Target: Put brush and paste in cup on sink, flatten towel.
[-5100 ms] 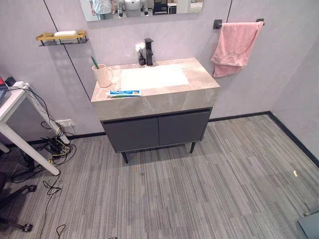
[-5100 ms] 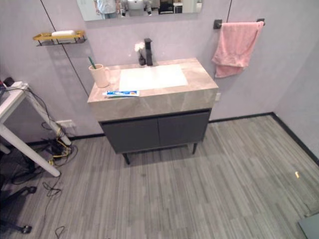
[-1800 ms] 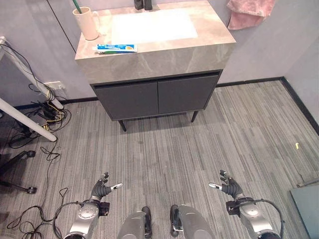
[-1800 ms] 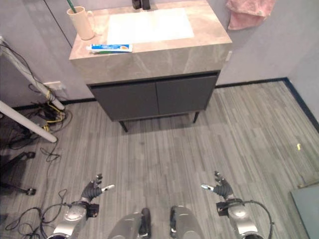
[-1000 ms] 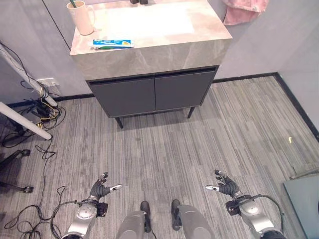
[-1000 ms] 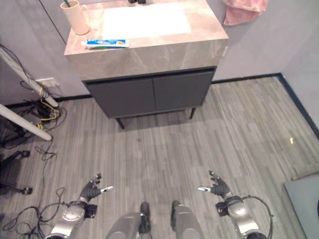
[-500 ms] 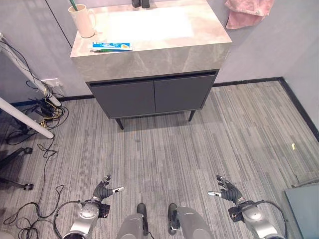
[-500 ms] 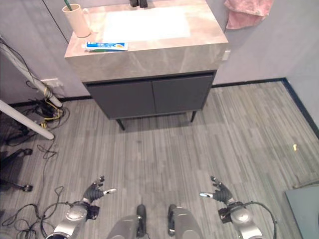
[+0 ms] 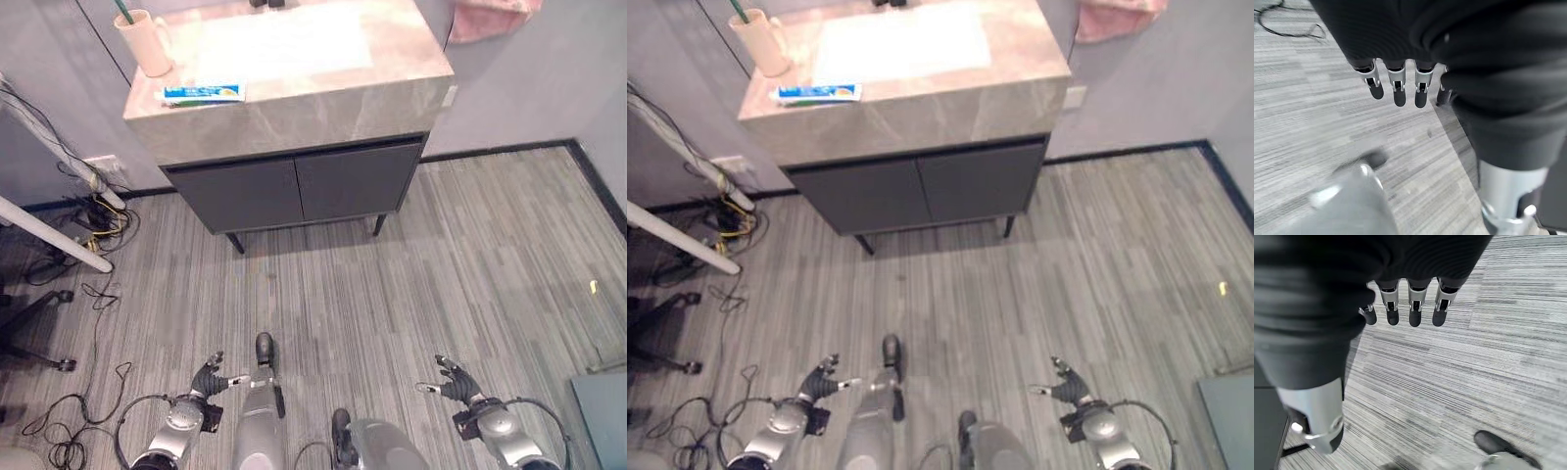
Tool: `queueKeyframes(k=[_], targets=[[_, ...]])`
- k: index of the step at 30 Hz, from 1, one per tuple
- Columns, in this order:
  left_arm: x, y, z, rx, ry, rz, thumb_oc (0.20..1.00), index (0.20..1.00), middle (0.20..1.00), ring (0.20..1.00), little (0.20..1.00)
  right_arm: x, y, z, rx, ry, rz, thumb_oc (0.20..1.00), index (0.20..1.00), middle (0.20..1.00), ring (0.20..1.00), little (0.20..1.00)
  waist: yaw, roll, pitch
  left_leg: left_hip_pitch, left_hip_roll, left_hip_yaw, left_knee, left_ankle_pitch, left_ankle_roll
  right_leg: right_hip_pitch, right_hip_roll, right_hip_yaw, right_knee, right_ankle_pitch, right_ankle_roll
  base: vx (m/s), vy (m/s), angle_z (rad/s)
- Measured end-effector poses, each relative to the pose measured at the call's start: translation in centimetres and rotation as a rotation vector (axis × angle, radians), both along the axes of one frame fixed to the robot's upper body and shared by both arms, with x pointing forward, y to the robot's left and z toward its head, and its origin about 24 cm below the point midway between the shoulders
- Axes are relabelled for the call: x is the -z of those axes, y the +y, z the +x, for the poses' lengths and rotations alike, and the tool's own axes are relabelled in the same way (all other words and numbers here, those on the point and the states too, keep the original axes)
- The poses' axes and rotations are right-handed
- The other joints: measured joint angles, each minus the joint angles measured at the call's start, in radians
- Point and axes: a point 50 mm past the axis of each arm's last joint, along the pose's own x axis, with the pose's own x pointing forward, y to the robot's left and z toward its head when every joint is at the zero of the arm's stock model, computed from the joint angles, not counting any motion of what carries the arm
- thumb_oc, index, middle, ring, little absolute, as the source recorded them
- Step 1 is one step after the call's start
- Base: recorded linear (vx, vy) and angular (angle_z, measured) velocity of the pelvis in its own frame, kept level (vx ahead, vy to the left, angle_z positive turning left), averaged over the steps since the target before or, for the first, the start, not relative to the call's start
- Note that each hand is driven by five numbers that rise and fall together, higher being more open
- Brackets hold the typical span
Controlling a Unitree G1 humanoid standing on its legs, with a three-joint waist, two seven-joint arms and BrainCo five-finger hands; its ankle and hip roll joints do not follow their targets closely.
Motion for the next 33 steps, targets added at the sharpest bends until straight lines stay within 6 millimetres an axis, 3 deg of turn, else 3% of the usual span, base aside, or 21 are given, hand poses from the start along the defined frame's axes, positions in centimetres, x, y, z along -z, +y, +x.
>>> queueKeyframes(k=[1,2,3,6,8,13,18,22,27,30,31,33], targets=[[-0.1,0.2,0.1,-0.017,-0.005,-0.001,1.000,1.000,1.000,1.000,1.000,-0.1,0.2,0.2,-0.002,-0.006,0.004,1.000,1.000,1.000,1.000,1.000,-0.011,-0.007,-0.006,0.030,-0.042,0.025,-0.012,-0.001,0.036,0.018,-0.007,0.002,-0.010,0.001,0.000,0.40,0.295,-0.44],[-0.2,0.5,0.3,-0.033,-0.012,-0.001,1.000,1.000,1.000,1.000,1.000,-0.3,0.3,0.4,-0.005,-0.018,0.010,1.000,1.000,1.000,1.000,1.000,-0.008,0.004,-0.013,0.081,-0.056,0.065,-0.078,0.008,0.096,0.020,0.001,0.009,0.018,-0.004,0.007,0.33,0.250,-0.56],[0.0,0.9,-0.1,-0.049,0.001,0.005,1.000,1.000,1.000,1.000,1.000,-0.6,0.7,0.8,-0.016,-0.039,0.020,1.000,1.000,1.000,1.000,1.000,-0.009,0.025,-0.030,0.135,-0.036,0.067,-0.143,0.022,0.142,0.019,0.029,0.013,0.071,-0.032,0.049,0.30,0.246,-0.53],[-0.8,1.7,0.6,-0.053,-0.035,0.023,1.000,1.000,1.000,1.000,1.000,-0.9,2.3,1.2,-0.061,-0.071,0.054,1.000,1.000,1.000,1.000,1.000,-0.012,-0.028,-0.065,0.153,-0.078,0.082,-0.143,-0.029,0.164,-0.052,-0.046,0.029,0.234,-0.078,0.074,0.14,0.131,-0.26],[-1.4,1.5,1.8,-0.044,-0.067,0.022,1.000,1.000,1.000,1.000,1.000,-1.1,2.5,1.4,-0.075,-0.079,0.057,1.000,1.000,1.000,1.000,1.000,-0.010,-0.039,-0.072,0.148,-0.111,0.083,-0.141,-0.049,0.160,-0.048,-0.117,0.033,0.244,-0.084,0.104,0.11,0.117,0.07],[-2.1,1.8,2.6,-0.036,-0.093,0.034,1.000,1.000,1.000,1.000,1.000,-1.0,3.6,1.5,-0.153,-0.068,0.047,1.000,1.000,1.000,1.000,1.000,0.014,-0.050,-0.077,0.133,-0.136,0.084,-0.139,-0.067,0.147,-0.014,-0.186,0.067,0.198,-0.044,0.160,0.05,0.040,0.01],[-1.3,1.9,1.3,-0.014,-0.048,0.059,1.000,1.000,1.000,1.000,1.000,-0.5,3.6,1.0,-0.161,-0.043,0.032,1.000,1.000,1.000,1.000,1.000,0.013,-0.068,-0.091,0.132,-0.137,0.078,-0.145,-0.084,0.128,0.006,-0.186,0.082,0.167,-0.023,0.175,0.04,0.048,0.02],[-0.4,2.2,-0.4,-0.003,0.011,0.081,1.000,1.000,1.000,1.000,1.000,0.3,3.3,-0.4,-0.148,0.001,0.033,1.000,1.000,1.000,1.000,1.000,0.014,-0.082,-0.126,0.133,-0.133,0.070,-0.150,-0.083,0.126,-0.026,-0.179,0.087,0.230,-0.023,0.175,0.02,0.049,0.04],[0.0,2.3,-1.2,0.007,0.036,0.088,1.000,1.000,1.000,1.000,1.000,0.4,3.5,-0.5,-0.158,0.005,0.028,1.000,1.000,1.000,1.000,1.000,0.016,-0.078,-0.147,0.159,-0.134,0.064,-0.170,-0.077,0.133,-0.040,-0.175,0.085,0.286,0.000,0.174,0.03,0.080,0.02],[0.1,2.2,-1.5,0.013,0.046,0.088,1.000,1.000,1.000,1.000,1.000,0.4,4.1,-0.3,-0.161,-0.001,0.042,1.000,1.000,1.000,1.000,1.000,0.017,-0.067,-0.159,0.180,-0.137,0.060,-0.178,-0.080,0.141,-0.070,-0.176,0.078,0.369,0.037,0.169,0.06,0.160,0.03],[0.2,2.2,-1.6,0.020,0.051,0.088,1.000,1.000,1.000,1.000,1.000,0.4,4.1,-0.2,-0.159,-0.001,0.042,1.000,1.000,1.000,1.000,1.000,0.019,-0.061,-0.156,0.189,-0.138,0.061,-0.177,-0.091,0.159,-0.082,-0.179,0.067,0.403,0.059,0.169,0.05,0.181,-0.01],[0.5,1.8,-2.0,0.041,0.069,0.088,1.000,1.000,1.000,1.000,1.000,0.4,4.1,-0.1,-0.158,-0.002,0.041,1.000,1.000,1.000,1.000,1.000,0.018,-0.037,-0.146,0.222,-0.139,0.061,-0.178,-0.091,0.183,-0.131,-0.202,0.026,0.523,0.143,0.162,0.04,0.163,-0.05]])
